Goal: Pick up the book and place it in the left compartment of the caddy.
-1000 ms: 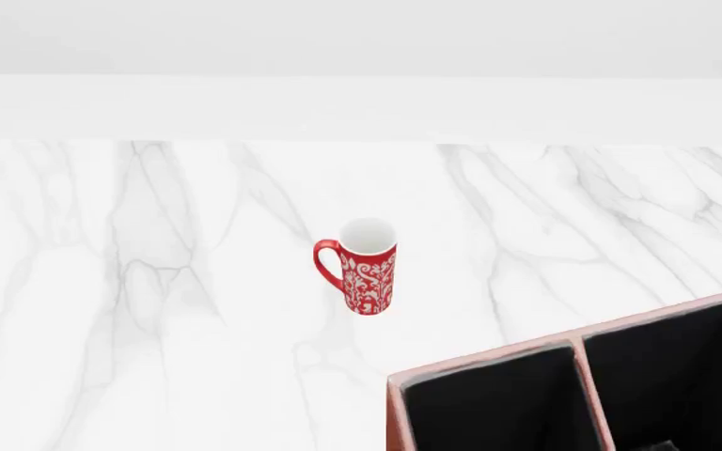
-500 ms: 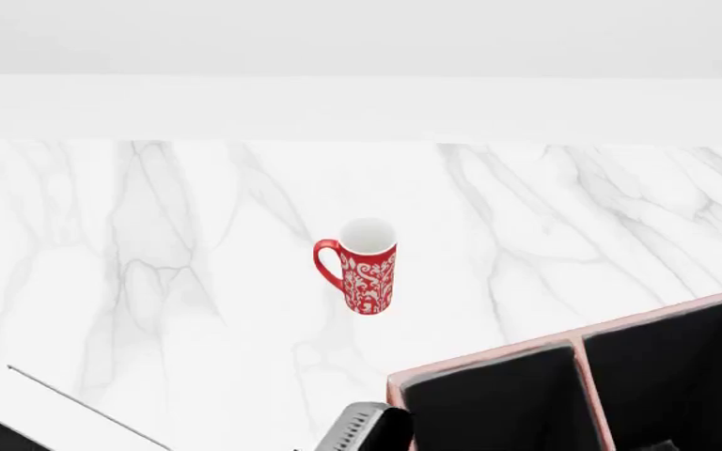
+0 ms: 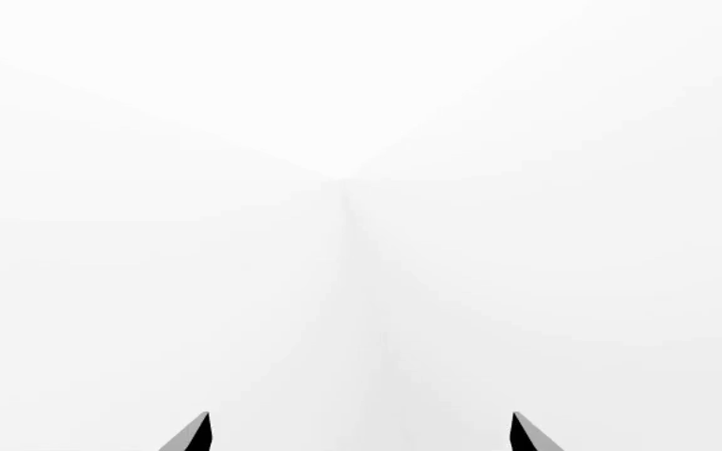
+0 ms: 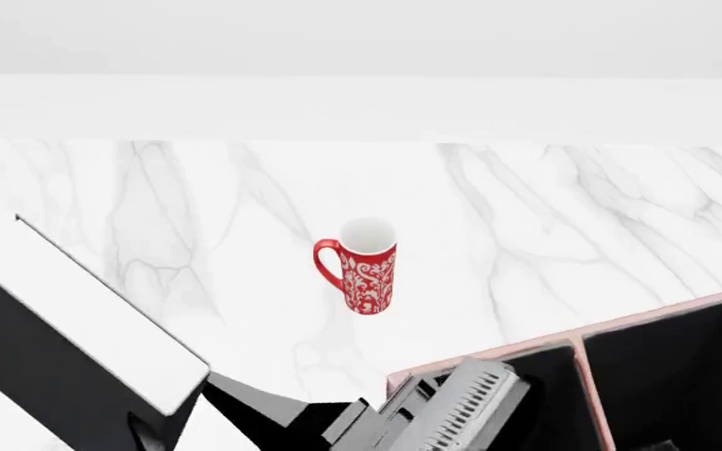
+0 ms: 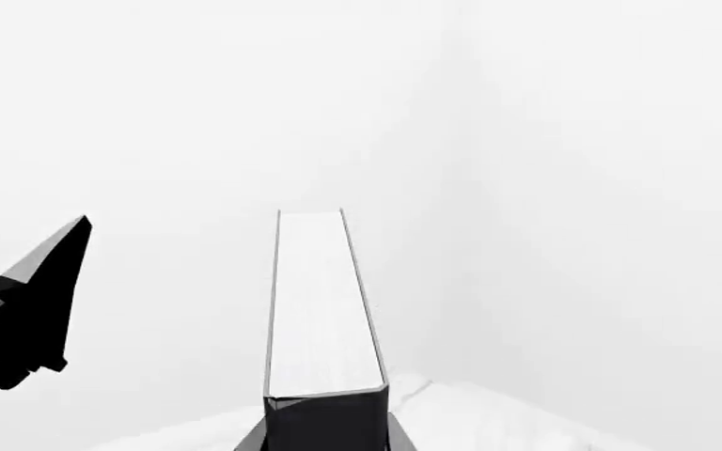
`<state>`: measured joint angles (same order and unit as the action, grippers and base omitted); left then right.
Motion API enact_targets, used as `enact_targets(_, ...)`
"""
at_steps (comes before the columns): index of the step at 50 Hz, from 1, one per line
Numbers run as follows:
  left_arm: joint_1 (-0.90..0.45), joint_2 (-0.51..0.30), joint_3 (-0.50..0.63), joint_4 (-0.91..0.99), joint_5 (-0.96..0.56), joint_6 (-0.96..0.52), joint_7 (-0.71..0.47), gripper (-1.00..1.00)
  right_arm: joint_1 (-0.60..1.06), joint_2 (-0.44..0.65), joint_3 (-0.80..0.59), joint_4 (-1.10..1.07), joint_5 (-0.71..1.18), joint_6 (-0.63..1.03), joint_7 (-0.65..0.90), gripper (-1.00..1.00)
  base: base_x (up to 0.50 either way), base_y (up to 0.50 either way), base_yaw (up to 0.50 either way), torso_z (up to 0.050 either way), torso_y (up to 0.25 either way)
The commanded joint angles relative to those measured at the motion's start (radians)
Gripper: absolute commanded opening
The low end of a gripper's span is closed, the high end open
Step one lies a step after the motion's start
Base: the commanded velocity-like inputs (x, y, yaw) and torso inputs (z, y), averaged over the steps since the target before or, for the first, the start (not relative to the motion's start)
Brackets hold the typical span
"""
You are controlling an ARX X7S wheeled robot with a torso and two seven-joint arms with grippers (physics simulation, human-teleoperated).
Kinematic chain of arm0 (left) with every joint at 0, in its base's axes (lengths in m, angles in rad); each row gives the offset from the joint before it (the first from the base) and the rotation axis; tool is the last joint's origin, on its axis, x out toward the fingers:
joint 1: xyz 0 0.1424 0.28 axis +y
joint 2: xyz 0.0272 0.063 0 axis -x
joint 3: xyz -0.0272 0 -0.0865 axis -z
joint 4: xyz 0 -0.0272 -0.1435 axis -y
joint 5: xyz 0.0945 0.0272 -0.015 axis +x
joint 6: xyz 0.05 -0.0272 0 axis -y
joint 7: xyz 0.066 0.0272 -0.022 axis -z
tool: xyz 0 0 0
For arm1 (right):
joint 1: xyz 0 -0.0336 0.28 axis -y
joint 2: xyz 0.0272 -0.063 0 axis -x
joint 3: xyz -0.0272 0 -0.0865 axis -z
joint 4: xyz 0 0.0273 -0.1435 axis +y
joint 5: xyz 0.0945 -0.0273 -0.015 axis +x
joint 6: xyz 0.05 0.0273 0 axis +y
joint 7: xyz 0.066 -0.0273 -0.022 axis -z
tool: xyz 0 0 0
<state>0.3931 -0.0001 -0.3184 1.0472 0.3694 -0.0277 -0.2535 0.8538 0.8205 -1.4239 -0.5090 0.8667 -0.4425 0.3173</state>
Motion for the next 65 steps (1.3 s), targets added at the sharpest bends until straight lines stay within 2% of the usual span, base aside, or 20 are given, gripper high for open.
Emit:
enact_targets(1,0.001,0.0,0.003,0.0,0.001,0.0,-0.001,1.0,0.02,0.07,0.069,-0.129,-0.025,-0.025,0.062,-1.0,0.0,0.0,0.0,0.0,0.0)
enact_targets(25,-0.008,0.0,0.013,0.0,0.012,-0.01,0.0,1.0,-0.036,0.281,0.148,-0.282,-0.08,-0.165,0.158,-1.0,0.0,0.0,0.0,0.0,0.0)
enact_targets(29,-0.013,0.0,0.013,0.0,0.014,-0.016,0.003,1.0,-0.05,0.335,0.166,-0.293,-0.063,-0.224,0.169,-1.0,0.0,0.0,0.0,0.0,0.002)
enact_targets(36,-0.032,0.0,0.031,0.0,0.031,-0.035,0.011,1.0,-0.114,0.434,0.181,-0.349,-0.141,-0.323,0.22,-1.0,0.0,0.0,0.0,0.002,0.0)
enact_targets(46,-0.033,0.0,0.039,0.0,0.043,-0.037,0.01,1.0,-0.191,0.521,0.188,-0.311,-0.199,-0.464,0.275,-1.0,0.0,0.0,0.0,0.0,0.001)
enact_targets(61,-0.011,0.0,0.026,0.0,0.028,-0.019,0.0,1.0,-0.294,0.579,0.199,-0.225,-0.295,-0.596,0.372,-1.0,0.0,0.0,0.0,0.0,0.001)
enact_targets(65,-0.021,0.0,0.032,0.0,0.034,-0.029,0.005,1.0,-0.4,0.568,0.291,-0.197,-0.294,-0.604,0.377,-1.0,0.0,0.0,0.0,0.0,0.0)
